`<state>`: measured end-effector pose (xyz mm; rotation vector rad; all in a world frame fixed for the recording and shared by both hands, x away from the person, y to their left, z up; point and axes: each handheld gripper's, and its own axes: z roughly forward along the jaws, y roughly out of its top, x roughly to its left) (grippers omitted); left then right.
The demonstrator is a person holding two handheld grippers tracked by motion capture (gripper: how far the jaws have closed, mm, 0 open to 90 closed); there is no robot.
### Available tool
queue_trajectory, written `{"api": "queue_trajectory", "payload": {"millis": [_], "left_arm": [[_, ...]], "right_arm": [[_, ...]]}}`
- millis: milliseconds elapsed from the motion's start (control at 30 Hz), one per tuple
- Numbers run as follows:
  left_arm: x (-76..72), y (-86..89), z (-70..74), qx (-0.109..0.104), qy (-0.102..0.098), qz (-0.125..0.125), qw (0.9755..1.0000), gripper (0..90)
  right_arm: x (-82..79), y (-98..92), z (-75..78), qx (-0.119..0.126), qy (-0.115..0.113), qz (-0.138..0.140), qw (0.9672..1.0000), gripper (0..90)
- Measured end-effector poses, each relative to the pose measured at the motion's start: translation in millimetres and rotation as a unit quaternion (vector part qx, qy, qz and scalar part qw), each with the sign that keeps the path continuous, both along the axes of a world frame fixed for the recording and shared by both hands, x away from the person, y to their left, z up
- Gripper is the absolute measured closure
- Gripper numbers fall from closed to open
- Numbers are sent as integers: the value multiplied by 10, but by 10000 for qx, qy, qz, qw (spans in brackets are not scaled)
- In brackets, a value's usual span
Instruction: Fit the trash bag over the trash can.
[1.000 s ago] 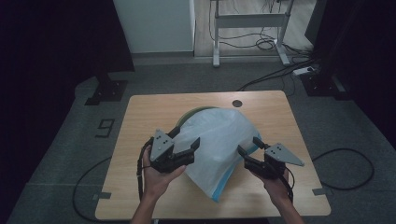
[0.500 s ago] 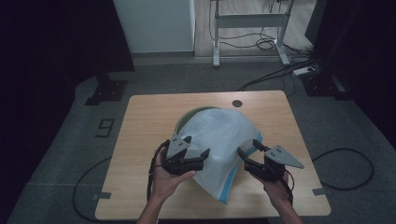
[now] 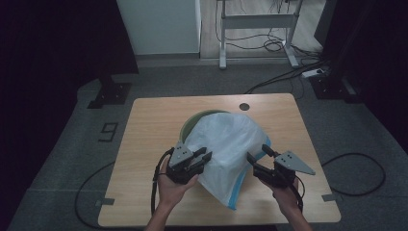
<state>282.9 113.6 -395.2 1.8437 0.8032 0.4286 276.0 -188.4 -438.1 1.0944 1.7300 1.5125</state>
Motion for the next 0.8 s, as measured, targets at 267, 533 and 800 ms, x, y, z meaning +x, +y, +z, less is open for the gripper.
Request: {"api": "queue_trajectory", "payload": {"millis": [267,533,800], "left_arm": [[-20,135,77,-590,-176,153,9980,874],[-66,415,177,-1160,-370,550,9910,895],[-28,709,158,-1562,-285,901,9832,896]], "right_arm": [[-58,-47,3,79,-64,-8,9999,339],[-165,-77,-42,152,-102,121,9998,327],[-205,10,-138,164,-103,291,9994,319]]}}
